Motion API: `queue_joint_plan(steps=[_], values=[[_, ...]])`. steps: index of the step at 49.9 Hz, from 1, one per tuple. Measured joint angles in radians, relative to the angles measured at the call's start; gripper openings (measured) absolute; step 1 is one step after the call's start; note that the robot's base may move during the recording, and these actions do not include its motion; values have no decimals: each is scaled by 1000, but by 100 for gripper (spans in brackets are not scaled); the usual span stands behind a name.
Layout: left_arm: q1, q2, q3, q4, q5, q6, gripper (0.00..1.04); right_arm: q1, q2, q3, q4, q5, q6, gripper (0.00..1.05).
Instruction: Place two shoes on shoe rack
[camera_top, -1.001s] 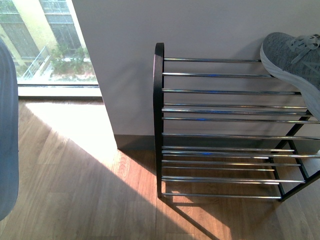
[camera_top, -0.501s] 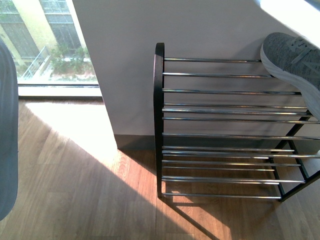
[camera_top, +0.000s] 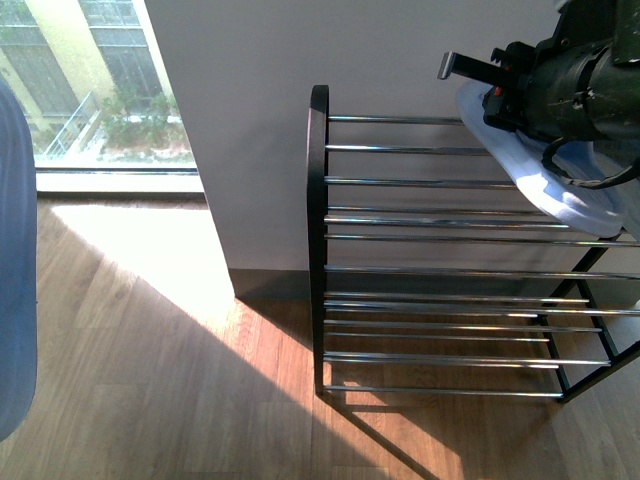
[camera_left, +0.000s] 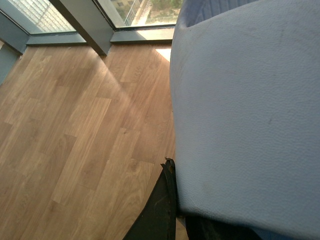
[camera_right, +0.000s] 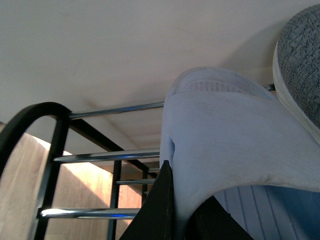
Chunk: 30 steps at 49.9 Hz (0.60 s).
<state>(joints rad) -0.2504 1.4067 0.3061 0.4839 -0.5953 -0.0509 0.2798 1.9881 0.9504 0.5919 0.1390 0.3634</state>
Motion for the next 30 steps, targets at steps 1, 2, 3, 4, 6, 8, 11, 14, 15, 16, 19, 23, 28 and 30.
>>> queue_joint_plan(steps=[1,2,3,4,6,8,11,14,15,16,19,23,28,30], values=[[0,0,0,0,0,0,2,-3,16,13,-4,5,0,1],[0,0,0,0,0,0,2,-6,31,26,-10,7,2,1],[0,0,0,0,0,0,2,-9,45,39,-18,10,3,1],[0,0,0,0,0,0,2,-13,65,55,-23,16,2,1],[0,0,0,0,0,0,2,-20,89,76,-39,12,8,1],[0,0,0,0,0,0,2,-23,114,102,-56,16,15,1],[0,0,0,0,0,0,2,-22,137,126,-57,24,23,1],[0,0,0,0,0,0,2,-20,163,146,-37,56,24,1],[0,0,0,0,0,0,2,-19,170,151,-30,64,23,1],[0,0,0,0,0,0,2,-19,178,155,-19,71,23,1],[0,0,0,0,0,0,2,-11,204,161,30,104,-1,1],[0,0,0,0,0,0,2,-1,225,160,68,120,-43,1],[0,0,0,0,0,0,2,6,241,149,110,123,-100,1],[0,0,0,0,0,0,2,7,243,142,121,123,-120,3]])
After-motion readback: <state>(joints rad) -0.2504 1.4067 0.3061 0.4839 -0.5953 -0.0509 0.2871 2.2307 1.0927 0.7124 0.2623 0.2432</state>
